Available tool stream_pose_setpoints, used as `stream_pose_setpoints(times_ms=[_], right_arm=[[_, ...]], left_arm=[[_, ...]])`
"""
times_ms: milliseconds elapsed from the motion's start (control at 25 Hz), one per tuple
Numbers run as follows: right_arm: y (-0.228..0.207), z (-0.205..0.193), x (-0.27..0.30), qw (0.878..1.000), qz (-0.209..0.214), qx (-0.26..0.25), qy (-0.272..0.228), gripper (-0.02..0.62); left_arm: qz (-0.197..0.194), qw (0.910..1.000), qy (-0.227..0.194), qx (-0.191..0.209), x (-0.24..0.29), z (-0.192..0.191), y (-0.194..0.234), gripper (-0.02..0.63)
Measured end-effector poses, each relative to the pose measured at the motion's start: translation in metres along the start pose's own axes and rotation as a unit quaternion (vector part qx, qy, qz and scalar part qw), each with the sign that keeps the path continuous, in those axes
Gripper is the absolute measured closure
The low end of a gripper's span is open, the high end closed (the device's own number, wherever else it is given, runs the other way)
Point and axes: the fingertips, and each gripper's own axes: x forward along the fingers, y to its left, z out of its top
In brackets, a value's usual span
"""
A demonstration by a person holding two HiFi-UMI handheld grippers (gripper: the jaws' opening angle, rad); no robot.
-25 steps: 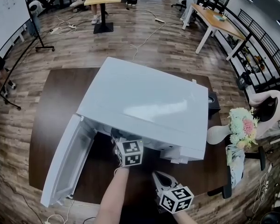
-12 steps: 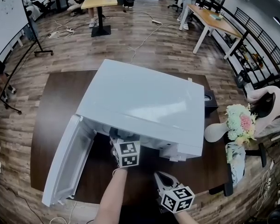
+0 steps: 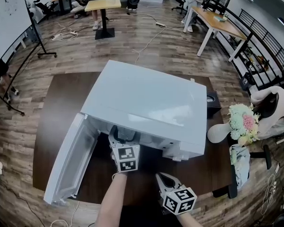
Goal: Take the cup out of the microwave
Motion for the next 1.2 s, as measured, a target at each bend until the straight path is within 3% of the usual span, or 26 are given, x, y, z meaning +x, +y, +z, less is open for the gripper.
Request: stream_pose_setpoints(times_ms=[680, 1200], right_arm=[[0.004, 0.000, 0.002, 1.000, 0.000, -0.024, -0.006, 0.600], [0.006, 0.002, 0.009, 1.000, 0.005, -0.021, -0.009, 0.600]], left_arm=[[0.002, 0.9999, 0.010, -0.005, -0.072, -0.013, 0.016, 0.235], [-0.020, 0.9997, 0.012, -0.010, -0.138, -0.009, 0.019, 0.235]])
